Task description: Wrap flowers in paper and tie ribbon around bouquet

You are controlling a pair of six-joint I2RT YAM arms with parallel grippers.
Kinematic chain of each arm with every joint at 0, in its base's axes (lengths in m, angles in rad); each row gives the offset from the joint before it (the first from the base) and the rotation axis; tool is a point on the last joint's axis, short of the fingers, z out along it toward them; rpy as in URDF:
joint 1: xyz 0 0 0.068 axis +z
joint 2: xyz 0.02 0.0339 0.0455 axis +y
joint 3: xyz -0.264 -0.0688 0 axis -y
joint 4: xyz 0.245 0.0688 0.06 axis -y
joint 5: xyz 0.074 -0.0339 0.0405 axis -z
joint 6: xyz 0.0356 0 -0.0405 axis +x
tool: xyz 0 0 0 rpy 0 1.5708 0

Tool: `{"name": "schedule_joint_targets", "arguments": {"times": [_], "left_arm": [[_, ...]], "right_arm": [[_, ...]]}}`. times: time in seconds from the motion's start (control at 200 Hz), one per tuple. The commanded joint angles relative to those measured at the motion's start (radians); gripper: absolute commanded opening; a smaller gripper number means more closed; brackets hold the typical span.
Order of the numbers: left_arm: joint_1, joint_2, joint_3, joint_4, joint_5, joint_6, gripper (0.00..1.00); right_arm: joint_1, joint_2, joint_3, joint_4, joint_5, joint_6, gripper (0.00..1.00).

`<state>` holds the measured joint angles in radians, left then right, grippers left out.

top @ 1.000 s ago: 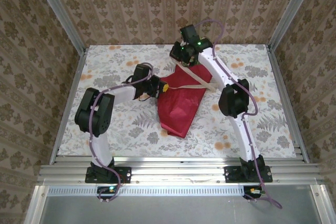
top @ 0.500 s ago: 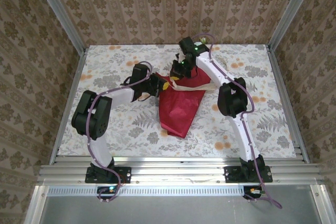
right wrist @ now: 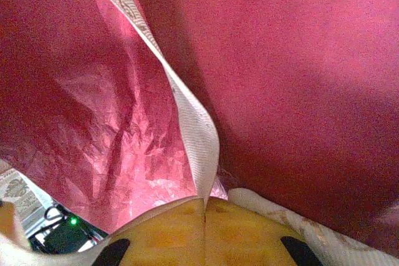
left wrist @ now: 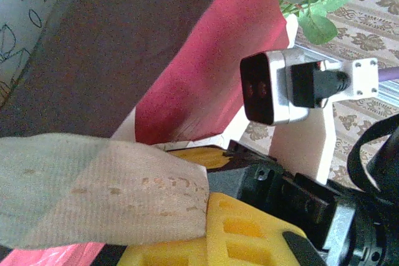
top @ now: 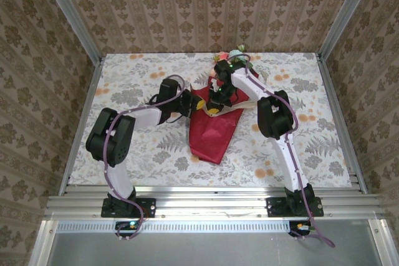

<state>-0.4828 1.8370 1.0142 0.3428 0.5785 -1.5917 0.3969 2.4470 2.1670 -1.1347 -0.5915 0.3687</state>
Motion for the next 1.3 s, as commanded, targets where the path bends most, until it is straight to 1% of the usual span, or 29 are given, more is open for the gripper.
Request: {"name": "schedule_joint_targets", "arguments": {"times": [0.0,0.025,0.115,0.17,0.25,0.41,0.45,0.495,0.635,0.69,0.75,0.805,0.895,0.95,0.97,1.045,1.055,1.08,1.2,1.295], "left_arm": [[0.000,-0.031,-0.026,0.050,0.033,0.024,0.00],[0.000,-0.032,-0.027,0.051,0.036,0.025,0.00],[0.000,-0.036,-0.034,0.051,0.038,0.029,0.00],[0.000,-0.035,-0.036,0.053,0.038,0.029,0.00],[0.002,-0.036,-0.039,0.056,0.037,0.027,0.00],[0.004,-0.039,-0.047,0.064,0.038,0.022,0.00],[0.005,-0.040,-0.048,0.067,0.040,0.023,0.00],[0.004,-0.041,-0.050,0.074,0.040,0.022,0.00],[0.008,-0.041,-0.053,0.103,0.046,0.014,0.00],[0.011,-0.041,-0.059,0.119,0.047,0.008,0.00],[0.013,-0.040,-0.063,0.142,0.050,0.000,0.00],[0.016,-0.040,-0.068,0.166,0.054,-0.006,0.00],[0.020,-0.032,-0.075,0.208,0.058,-0.015,0.00],[0.020,-0.025,-0.078,0.237,0.058,-0.026,0.00],[0.020,-0.021,-0.078,0.249,0.087,-0.029,0.00],[0.019,-0.009,-0.075,0.282,0.103,-0.038,0.00],[0.041,-0.008,-0.075,0.284,0.104,-0.038,0.00],[0.050,-0.005,-0.073,0.285,0.108,-0.037,0.00],[0.061,0.008,-0.072,0.297,0.119,-0.039,0.00],[0.067,0.016,-0.073,0.306,0.124,-0.039,0.00]], "right_arm": [[-0.016,-0.038,0.048,-0.015,-0.005,-0.001,0.00],[-0.017,-0.029,0.069,-0.023,-0.003,-0.002,0.02],[-0.017,0.019,0.165,-0.081,0.032,-0.011,0.20],[-0.018,0.033,0.200,-0.102,0.065,-0.010,0.28],[-0.020,0.031,0.213,-0.100,0.107,0.010,0.33],[-0.027,0.033,0.231,-0.047,0.139,0.074,0.36],[-0.026,0.051,0.250,-0.042,0.148,0.087,0.34],[-0.027,0.076,0.283,-0.041,0.159,0.103,0.29],[-0.020,0.160,0.386,-0.060,0.153,0.136,0.25],[-0.013,0.176,0.400,-0.066,0.150,0.135,0.23],[-0.007,0.178,0.390,-0.059,0.140,0.134,0.19],[-0.003,0.175,0.373,-0.051,0.140,0.139,0.12],[0.003,0.163,0.321,-0.014,0.130,0.157,0.06],[0.003,0.155,0.289,0.017,0.110,0.171,0.05],[0.004,0.154,0.280,0.025,0.100,0.174,0.05],[0.005,0.158,0.269,0.042,0.052,0.175,0.03],[0.007,0.159,0.269,0.043,0.045,0.171,0.02],[0.008,0.160,0.267,0.044,0.030,0.165,0.00],[0.014,0.151,0.252,0.026,-0.058,0.109,0.00],[0.015,0.113,0.193,0.016,-0.103,0.055,0.00]]}}
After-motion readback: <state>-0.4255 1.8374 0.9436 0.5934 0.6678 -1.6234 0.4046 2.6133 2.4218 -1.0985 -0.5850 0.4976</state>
